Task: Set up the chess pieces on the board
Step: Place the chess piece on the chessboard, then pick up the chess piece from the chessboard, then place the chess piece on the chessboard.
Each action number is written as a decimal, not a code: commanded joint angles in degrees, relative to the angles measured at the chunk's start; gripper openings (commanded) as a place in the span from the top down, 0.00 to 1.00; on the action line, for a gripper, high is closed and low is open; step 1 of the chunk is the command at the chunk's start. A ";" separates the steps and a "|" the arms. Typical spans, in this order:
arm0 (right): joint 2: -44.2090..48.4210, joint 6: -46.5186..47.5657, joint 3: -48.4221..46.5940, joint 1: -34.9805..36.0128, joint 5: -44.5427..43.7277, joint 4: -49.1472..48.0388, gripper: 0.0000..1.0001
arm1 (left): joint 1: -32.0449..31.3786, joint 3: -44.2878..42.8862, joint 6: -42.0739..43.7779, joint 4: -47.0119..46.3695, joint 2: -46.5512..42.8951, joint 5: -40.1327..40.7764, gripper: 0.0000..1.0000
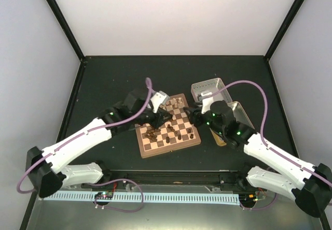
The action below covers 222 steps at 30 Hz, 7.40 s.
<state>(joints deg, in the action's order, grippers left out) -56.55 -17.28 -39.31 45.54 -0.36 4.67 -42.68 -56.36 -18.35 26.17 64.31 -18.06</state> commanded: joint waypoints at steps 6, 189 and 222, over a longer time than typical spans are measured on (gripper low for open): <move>5.42 -24.01 2.61 -11.58 -13.28 13.58 0.41 | -12.22 -1.15 12.56 -7.08 12.54 8.03 0.86; -34.80 -11.79 -23.64 2.08 -4.29 33.95 0.94 | 0.92 18.14 -4.68 14.78 -41.19 33.84 0.18; -41.47 -10.36 -25.03 4.38 -3.68 35.53 0.92 | 0.93 18.13 -4.30 14.61 -42.93 33.17 0.17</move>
<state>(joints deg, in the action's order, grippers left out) -96.92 -28.34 -63.09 49.54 -2.68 40.03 -42.06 -38.30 -23.09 40.75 22.68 15.79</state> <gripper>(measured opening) 0.086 0.822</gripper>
